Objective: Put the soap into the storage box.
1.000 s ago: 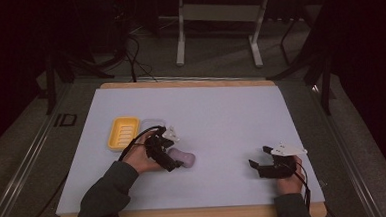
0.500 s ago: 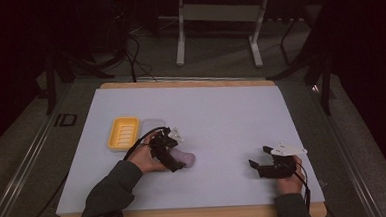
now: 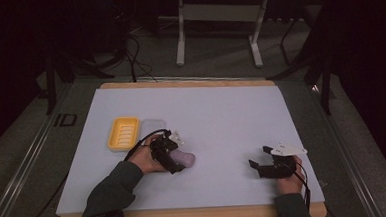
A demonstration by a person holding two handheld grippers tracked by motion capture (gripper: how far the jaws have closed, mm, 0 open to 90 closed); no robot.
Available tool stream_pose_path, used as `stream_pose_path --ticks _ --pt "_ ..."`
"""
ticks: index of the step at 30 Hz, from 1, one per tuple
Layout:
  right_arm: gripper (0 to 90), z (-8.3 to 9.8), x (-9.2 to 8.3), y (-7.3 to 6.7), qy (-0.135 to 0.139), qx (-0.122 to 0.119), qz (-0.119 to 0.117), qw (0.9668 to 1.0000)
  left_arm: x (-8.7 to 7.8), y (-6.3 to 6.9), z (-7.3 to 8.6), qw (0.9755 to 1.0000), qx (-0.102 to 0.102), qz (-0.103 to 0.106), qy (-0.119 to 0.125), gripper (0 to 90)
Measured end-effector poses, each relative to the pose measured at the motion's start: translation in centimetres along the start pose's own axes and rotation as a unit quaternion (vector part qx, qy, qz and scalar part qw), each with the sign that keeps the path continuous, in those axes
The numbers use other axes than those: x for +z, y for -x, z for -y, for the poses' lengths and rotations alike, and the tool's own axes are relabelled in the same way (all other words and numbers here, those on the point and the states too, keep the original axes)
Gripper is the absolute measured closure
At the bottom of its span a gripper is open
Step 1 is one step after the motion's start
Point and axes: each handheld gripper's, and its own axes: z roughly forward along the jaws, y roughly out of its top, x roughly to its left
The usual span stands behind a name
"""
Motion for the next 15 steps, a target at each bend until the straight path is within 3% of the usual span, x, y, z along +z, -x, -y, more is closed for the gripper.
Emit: stream_pose_path --ticks 8,15 --pt "18.4 0.00 0.01 -0.01 -0.001 0.000 0.000 1.0000 -0.39 0.16 0.43 0.9999 0.005 -0.008 0.002 14.7" --pt "18.4 0.00 0.01 -0.02 -0.001 0.000 0.000 1.0000 -0.49 0.59 0.95 0.9999 0.007 -0.010 -0.009 15.4"
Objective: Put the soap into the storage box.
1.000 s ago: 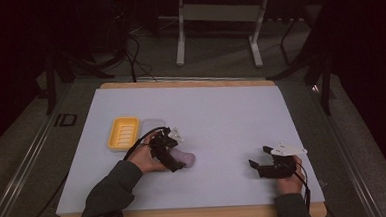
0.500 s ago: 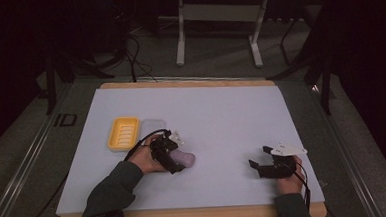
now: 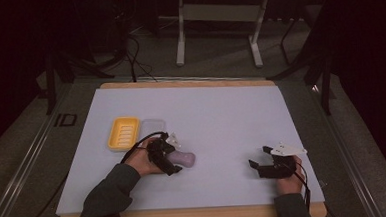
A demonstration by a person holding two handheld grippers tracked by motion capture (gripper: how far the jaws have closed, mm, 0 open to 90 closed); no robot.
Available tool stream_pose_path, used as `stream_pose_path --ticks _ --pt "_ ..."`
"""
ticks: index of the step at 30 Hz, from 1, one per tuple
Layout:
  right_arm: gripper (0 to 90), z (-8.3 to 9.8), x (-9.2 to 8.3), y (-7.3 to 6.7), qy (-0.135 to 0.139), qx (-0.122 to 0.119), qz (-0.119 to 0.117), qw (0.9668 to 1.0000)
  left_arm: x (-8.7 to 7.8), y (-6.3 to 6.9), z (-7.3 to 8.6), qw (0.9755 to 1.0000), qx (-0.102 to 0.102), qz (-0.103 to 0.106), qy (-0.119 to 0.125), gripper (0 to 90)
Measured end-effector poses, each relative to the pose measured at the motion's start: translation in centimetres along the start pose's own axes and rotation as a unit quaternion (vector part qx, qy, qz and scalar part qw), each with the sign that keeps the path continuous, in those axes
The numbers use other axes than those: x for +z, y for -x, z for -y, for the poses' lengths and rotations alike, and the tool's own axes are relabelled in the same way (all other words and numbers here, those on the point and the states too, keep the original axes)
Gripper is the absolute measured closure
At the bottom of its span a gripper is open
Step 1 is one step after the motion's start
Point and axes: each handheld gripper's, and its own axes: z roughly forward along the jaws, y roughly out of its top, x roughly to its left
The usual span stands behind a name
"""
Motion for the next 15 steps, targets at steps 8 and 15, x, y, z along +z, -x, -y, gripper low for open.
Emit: stream_pose_path --ticks 8,15 --pt "18.4 -0.01 0.01 0.00 -0.001 0.000 0.000 1.0000 -0.45 0.30 0.09 0.9992 0.024 0.002 -0.031 21.1" --pt "18.4 -0.01 0.02 0.00 -0.001 0.000 0.001 1.0000 -0.79 0.44 0.14 0.9991 0.024 0.012 -0.034 27.7"
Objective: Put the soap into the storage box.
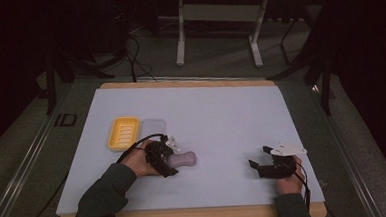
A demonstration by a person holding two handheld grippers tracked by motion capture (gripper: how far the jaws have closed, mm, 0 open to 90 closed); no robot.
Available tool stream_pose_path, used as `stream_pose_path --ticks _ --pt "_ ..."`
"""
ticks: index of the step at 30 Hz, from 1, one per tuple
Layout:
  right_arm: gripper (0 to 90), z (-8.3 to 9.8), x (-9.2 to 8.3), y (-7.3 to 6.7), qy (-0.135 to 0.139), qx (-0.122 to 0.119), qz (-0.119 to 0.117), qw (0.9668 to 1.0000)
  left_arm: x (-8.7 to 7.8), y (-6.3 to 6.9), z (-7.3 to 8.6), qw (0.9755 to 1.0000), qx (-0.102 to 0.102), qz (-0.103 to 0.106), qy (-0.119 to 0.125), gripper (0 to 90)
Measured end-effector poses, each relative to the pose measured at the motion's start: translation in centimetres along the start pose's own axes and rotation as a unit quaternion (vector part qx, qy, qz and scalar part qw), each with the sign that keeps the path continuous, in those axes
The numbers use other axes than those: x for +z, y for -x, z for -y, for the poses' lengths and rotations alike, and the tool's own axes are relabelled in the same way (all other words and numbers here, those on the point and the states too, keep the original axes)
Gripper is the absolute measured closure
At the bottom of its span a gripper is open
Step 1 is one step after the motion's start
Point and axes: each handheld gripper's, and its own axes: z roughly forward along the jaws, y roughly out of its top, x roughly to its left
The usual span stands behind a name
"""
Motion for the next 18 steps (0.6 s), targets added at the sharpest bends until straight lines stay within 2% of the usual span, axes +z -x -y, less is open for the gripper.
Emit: stream_pose_path --ticks 5,8,14,18 --pt "18.4 0.0 0.0 0.0 -0.001 0.000 0.000 1.0000 0.0 -0.1 -0.5 1.0000 -0.003 -0.007 0.002 22.9" --pt "18.4 0.0 0.0 0.0 -0.001 0.000 0.000 1.0000 0.1 -0.2 -0.9 1.0000 0.002 -0.007 -0.003 21.3" --pt "18.4 0.0 0.0 0.0 -0.001 0.000 0.000 1.0000 0.4 -0.1 -2.0 0.9999 0.009 -0.007 -0.013 21.3" --pt "18.4 0.0 0.0 0.0 -0.001 0.000 0.000 1.0000 0.7 -0.2 -2.5 0.9998 0.003 -0.007 -0.018 21.1"
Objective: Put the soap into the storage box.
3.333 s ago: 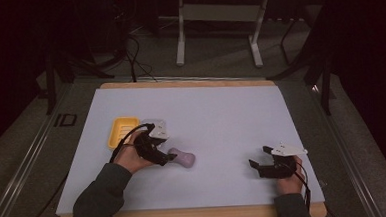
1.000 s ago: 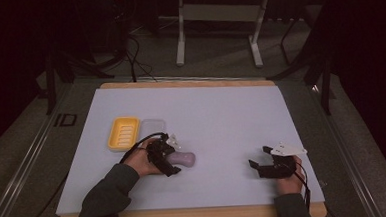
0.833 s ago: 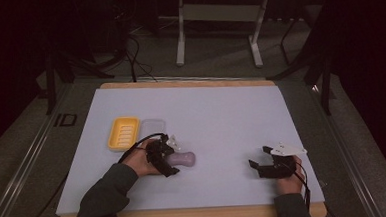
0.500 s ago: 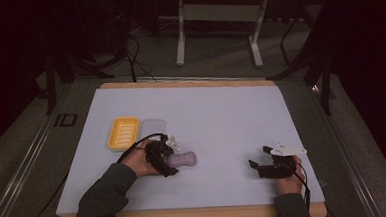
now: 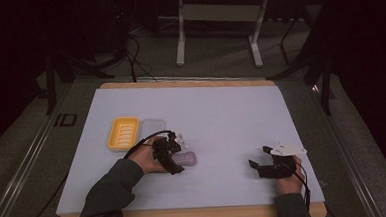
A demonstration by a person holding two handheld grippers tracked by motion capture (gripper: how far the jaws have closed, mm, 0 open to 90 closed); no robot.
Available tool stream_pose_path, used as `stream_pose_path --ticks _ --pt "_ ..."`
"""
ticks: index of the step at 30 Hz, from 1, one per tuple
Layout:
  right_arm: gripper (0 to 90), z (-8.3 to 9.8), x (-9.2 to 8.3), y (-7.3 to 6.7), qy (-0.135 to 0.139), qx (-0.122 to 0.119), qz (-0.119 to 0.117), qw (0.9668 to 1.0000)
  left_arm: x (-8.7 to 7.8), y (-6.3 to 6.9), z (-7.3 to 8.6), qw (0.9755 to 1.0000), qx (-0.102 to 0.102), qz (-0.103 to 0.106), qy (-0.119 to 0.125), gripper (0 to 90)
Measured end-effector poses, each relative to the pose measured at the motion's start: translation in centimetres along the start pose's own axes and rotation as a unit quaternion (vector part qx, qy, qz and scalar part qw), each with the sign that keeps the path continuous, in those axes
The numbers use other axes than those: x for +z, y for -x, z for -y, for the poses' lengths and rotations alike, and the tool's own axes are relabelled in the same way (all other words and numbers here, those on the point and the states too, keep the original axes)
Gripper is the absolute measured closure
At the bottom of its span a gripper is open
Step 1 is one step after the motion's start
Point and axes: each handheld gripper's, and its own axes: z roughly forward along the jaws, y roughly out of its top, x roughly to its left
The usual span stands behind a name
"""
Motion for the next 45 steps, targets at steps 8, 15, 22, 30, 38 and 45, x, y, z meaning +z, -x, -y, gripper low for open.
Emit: stream_pose_path --ticks 8,15,22,30,38,45 --pt "18.4 0.0 0.0 0.0 0.000 0.000 0.000 1.0000 0.4 0.0 -0.7 0.9999 0.009 0.001 -0.013 26.5" --pt "18.4 0.0 0.0 0.0 -0.001 0.000 0.000 1.0000 0.6 0.0 -1.2 0.9997 0.014 0.003 -0.019 31.7" --pt "18.4 0.0 0.0 0.0 -0.002 0.001 -0.001 1.0000 0.6 -0.1 -1.7 0.9992 0.021 0.009 -0.033 39.7" --pt "18.4 0.0 0.1 0.0 -0.003 -0.001 0.000 1.0000 0.6 0.2 -2.6 0.9970 0.040 0.007 -0.065 46.6" --pt "18.4 0.0 0.1 0.0 -0.004 -0.002 0.000 1.0000 0.7 0.5 -3.3 0.9948 0.051 0.004 -0.088 48.5" --pt "18.4 0.0 0.1 0.0 -0.005 -0.002 -0.001 1.0000 0.7 0.1 -3.5 0.9943 0.044 0.017 -0.096 49.1"
